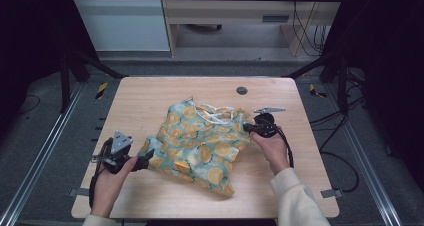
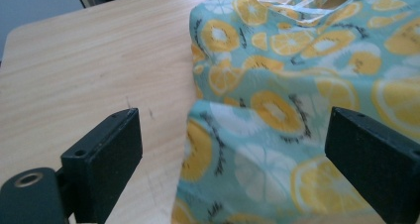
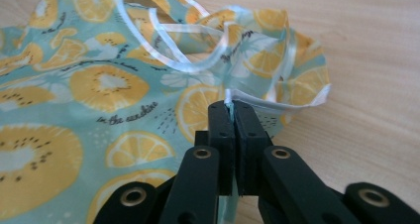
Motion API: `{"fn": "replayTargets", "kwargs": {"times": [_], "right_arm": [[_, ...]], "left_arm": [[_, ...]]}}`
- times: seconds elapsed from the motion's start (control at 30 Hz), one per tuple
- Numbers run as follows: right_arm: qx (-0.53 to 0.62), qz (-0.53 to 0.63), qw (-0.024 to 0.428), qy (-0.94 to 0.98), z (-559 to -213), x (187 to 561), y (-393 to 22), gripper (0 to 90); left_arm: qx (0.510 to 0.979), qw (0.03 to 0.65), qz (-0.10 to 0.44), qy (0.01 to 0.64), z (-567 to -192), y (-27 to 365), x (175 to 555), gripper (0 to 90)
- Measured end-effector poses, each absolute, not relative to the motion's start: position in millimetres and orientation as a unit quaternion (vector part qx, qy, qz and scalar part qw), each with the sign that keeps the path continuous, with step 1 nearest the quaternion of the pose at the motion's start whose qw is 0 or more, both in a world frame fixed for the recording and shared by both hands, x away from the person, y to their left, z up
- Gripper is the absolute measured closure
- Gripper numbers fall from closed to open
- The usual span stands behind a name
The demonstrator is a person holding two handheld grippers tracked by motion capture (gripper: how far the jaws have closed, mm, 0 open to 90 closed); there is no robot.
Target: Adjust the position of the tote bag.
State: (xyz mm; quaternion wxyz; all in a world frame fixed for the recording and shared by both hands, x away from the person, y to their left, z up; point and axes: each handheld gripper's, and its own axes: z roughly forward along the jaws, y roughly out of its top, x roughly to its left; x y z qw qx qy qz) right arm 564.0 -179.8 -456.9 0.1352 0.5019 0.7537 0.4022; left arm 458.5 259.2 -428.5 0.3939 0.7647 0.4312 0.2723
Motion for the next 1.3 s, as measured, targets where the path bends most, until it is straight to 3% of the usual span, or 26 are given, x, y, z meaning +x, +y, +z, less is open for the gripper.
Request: {"fn": "replayTargets", "kwargs": {"times": [0.33, 0.57, 1.3], "right_arm": [[0.462, 0.413, 0.156, 0.770, -434.5, 558.0, -178.4, 89.5], [0.448, 0.407, 0.163, 0.779, -429.5, 556.5, -173.1, 89.4], [0.443, 0.396, 0.155, 0.790, -432.9, 557.3, -170.0, 88.7]], "left_arm": [[0.769, 0.400, 0.236, 0.439, -413.3, 232.8, 530.1, 9.9], [0.788, 0.354, 0.227, 0.450, -424.9, 219.1, 571.6, 12.2], [0.817, 0.320, 0.197, 0.437, -481.3, 192.2, 603.9, 16.0]]}}
